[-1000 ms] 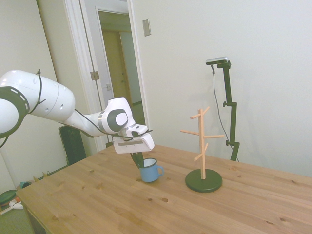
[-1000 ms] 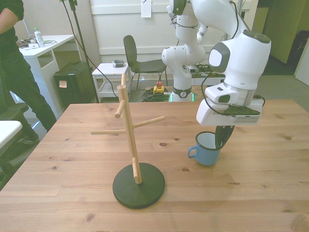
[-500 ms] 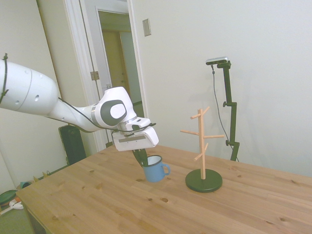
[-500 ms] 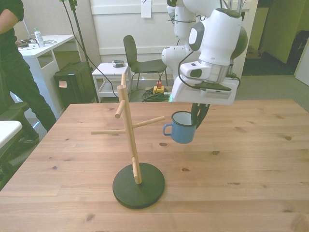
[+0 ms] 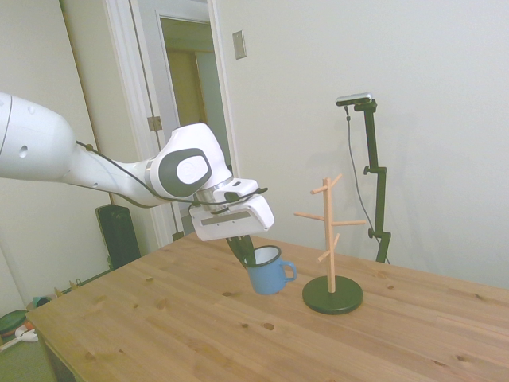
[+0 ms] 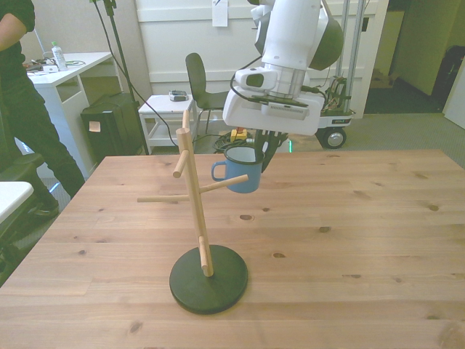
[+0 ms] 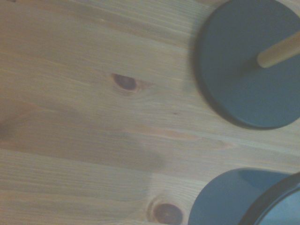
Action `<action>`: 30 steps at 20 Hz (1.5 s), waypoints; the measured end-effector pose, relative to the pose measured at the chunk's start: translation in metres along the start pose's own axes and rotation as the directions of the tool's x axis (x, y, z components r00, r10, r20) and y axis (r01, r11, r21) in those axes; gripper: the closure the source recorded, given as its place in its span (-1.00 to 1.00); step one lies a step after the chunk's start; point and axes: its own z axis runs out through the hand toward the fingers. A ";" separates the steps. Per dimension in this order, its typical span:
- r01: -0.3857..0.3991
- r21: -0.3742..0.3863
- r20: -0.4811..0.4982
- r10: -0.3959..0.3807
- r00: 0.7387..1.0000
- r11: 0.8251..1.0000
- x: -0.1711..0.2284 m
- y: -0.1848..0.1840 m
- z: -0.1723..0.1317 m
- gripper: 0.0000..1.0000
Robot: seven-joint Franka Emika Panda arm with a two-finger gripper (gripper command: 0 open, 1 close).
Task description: Hang the mug
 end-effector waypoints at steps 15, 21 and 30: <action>-0.041 -0.029 -0.025 0.041 0.999 0.999 0.066 0.027 -0.012 1.00; -0.025 -0.036 -0.012 0.024 1.000 0.999 0.066 0.015 -0.003 1.00; -0.005 -0.038 0.000 0.005 1.000 0.999 0.060 -0.001 0.005 1.00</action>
